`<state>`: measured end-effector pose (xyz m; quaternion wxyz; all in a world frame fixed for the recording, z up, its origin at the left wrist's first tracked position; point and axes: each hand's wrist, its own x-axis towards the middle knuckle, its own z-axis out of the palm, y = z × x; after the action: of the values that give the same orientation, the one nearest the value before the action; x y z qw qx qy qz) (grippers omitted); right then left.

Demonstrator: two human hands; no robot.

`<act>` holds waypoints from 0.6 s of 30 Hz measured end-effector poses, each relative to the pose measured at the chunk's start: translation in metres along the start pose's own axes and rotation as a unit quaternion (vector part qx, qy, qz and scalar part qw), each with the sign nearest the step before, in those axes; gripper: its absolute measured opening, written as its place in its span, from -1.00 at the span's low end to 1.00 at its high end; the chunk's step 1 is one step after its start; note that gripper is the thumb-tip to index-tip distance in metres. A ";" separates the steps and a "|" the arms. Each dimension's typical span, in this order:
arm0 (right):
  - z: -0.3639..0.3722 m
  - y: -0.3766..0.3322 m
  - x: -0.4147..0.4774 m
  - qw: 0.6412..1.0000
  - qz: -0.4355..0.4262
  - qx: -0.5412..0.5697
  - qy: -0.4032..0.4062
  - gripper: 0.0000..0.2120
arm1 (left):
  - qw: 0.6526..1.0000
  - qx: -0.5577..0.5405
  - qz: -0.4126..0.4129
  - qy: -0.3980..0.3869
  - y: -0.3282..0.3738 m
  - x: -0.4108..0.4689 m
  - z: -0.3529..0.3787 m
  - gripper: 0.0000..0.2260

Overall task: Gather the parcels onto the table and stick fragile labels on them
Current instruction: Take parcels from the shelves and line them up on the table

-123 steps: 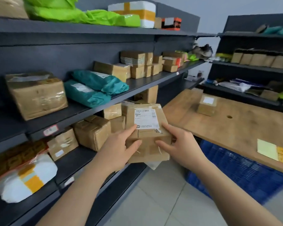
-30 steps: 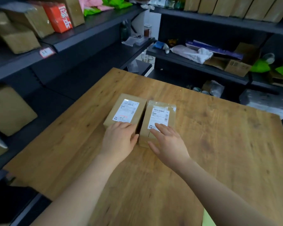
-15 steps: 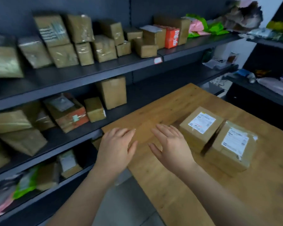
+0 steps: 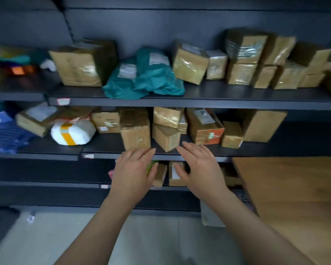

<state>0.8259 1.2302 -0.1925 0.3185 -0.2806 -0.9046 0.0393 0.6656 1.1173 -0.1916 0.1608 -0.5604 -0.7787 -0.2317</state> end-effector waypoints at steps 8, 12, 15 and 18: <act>0.088 -0.110 0.078 0.986 -0.140 0.075 -0.056 -0.60 | 0.980 0.101 -0.172 0.024 -0.118 -0.045 -0.049 -0.69; 0.122 -0.162 0.121 0.967 -0.202 0.124 -0.092 -0.60 | 0.959 0.152 -0.235 0.041 -0.169 -0.054 -0.071 -0.70; 0.148 -0.199 0.155 0.947 -0.259 0.149 -0.119 -0.59 | 0.941 0.178 -0.282 0.066 -0.207 -0.055 -0.084 -0.72; 0.176 -0.237 0.188 0.927 -0.312 0.176 -0.110 -0.61 | 0.919 0.207 -0.322 0.093 -0.243 -0.054 -0.098 -0.71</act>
<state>0.4858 1.1505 -0.1687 0.2573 0.0820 -0.9545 0.1269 0.4518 0.9571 -0.1803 0.2617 -0.2093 -0.9292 -0.1555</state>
